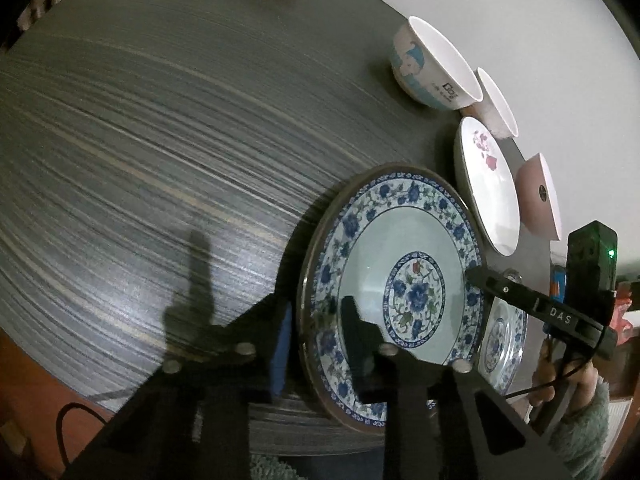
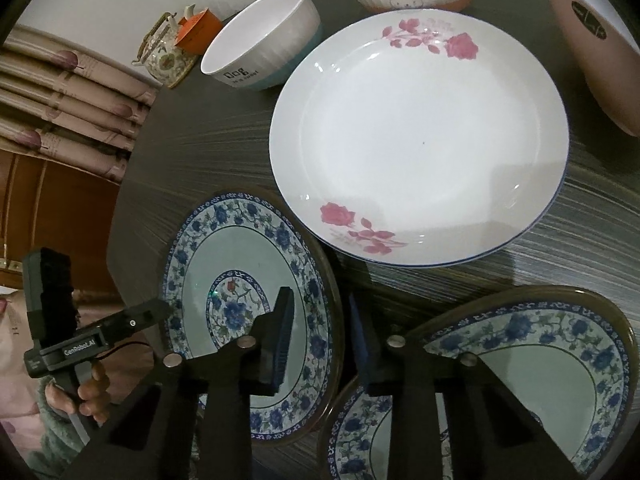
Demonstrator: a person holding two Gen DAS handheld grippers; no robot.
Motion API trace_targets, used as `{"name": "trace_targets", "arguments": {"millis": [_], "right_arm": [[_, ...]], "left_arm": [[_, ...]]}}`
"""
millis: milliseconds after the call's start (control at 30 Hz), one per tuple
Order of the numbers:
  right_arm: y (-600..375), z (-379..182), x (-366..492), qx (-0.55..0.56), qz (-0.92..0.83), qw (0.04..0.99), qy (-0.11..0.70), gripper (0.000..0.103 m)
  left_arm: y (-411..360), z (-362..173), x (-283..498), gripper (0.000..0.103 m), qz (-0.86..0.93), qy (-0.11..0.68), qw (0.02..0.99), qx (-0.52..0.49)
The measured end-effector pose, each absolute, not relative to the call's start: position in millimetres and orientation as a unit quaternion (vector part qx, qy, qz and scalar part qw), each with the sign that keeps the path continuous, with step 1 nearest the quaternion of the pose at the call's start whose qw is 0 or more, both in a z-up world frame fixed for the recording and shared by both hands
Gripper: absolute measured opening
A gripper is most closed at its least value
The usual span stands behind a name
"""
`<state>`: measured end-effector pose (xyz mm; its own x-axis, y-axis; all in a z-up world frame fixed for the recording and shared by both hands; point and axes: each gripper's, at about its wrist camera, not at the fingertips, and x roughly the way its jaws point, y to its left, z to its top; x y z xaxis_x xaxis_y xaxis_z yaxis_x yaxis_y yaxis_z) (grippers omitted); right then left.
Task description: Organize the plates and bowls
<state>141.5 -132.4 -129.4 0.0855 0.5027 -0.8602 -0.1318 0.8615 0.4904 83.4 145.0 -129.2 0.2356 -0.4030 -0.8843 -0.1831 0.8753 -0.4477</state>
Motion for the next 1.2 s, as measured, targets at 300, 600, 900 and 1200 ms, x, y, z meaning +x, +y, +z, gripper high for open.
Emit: {"name": "trace_targets", "arguments": {"millis": [300, 600, 900, 1200], "right_arm": [[-122, -127, 138, 0.137, 0.213, 0.731, 0.634, 0.016], [-98, -110, 126, 0.138, 0.214, 0.746, 0.615, 0.015], [-68, -116, 116, 0.141, 0.213, 0.757, 0.602, 0.015], [-60, -124, 109, 0.144, 0.206, 0.766, 0.592, 0.016]], "left_arm": [[156, -111, 84, 0.021, -0.051, 0.584, 0.781, -0.213], [187, -96, 88, 0.020, -0.010, 0.553, 0.810, -0.197], [207, -103, 94, 0.020, 0.023, 0.544, 0.814, -0.201], [206, -116, 103, 0.021, 0.043, 0.543, 0.817, -0.187]]}}
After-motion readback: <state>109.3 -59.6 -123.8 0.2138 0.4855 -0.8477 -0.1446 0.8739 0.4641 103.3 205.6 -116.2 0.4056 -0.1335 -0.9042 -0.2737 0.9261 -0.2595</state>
